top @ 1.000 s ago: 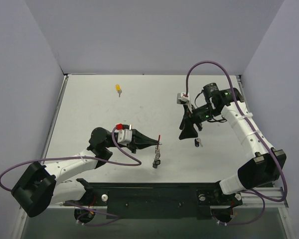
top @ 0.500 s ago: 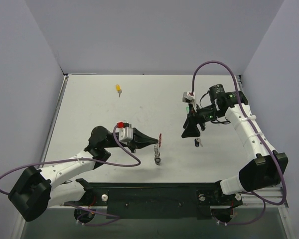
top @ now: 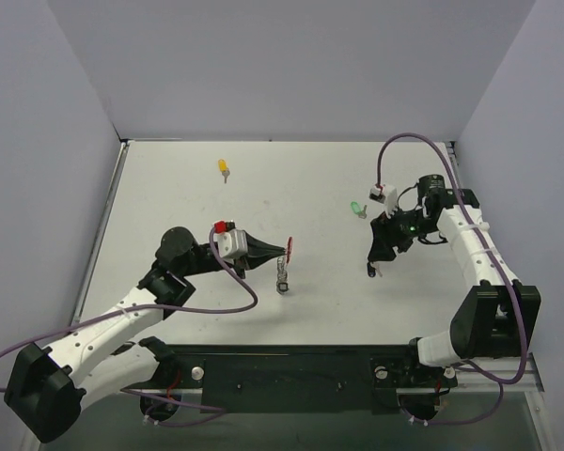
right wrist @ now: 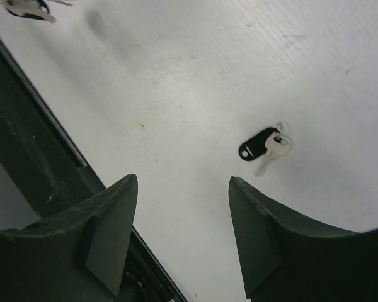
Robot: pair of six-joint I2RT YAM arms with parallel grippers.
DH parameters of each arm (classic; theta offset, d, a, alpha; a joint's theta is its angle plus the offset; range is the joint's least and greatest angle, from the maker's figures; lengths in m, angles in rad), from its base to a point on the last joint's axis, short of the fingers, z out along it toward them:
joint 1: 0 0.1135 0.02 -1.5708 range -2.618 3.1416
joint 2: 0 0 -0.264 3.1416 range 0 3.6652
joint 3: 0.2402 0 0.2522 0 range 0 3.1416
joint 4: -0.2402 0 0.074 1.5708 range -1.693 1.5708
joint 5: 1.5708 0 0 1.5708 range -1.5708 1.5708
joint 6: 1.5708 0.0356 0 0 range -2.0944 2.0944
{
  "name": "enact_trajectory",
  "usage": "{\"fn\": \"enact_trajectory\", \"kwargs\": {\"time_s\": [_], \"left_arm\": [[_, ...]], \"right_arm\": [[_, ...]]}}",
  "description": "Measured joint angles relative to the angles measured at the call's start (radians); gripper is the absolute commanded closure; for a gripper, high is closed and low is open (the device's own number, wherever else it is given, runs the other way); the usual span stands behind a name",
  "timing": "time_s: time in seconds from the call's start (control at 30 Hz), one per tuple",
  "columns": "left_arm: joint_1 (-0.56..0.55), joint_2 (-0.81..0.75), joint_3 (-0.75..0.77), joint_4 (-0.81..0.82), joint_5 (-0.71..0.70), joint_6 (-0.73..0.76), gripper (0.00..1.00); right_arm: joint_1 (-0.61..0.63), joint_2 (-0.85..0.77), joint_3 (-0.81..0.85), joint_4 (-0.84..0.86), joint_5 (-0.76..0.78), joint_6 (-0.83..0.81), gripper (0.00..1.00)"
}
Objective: Put the keys on the keyring
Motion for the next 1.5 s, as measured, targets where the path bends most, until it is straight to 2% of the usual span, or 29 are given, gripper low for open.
{"fn": "enact_trajectory", "kwargs": {"time_s": [0.17,0.37,0.77,1.2,1.5], "left_arm": [[0.005,-0.042,-0.001,-0.074,-0.043,0.056,1.0],[0.008,-0.067,-0.001,-0.146,-0.076,0.089,1.0],[0.003,-0.087,-0.001,-0.172,-0.109,0.107,1.0],[0.003,-0.087,-0.006,-0.182,-0.121,0.112,1.0],[0.003,-0.086,-0.01,-0.183,-0.121,0.117,1.0]], "right_arm": [[0.003,-0.008,-0.057,0.117,0.169,0.161,0.58],[0.018,0.007,-0.066,0.22,0.304,0.272,0.65],[0.133,0.208,-0.064,0.281,0.523,0.323,0.67],[0.174,0.306,-0.01,0.296,0.578,0.356,0.74],[0.195,0.354,0.015,0.286,0.593,0.36,0.76]]}}
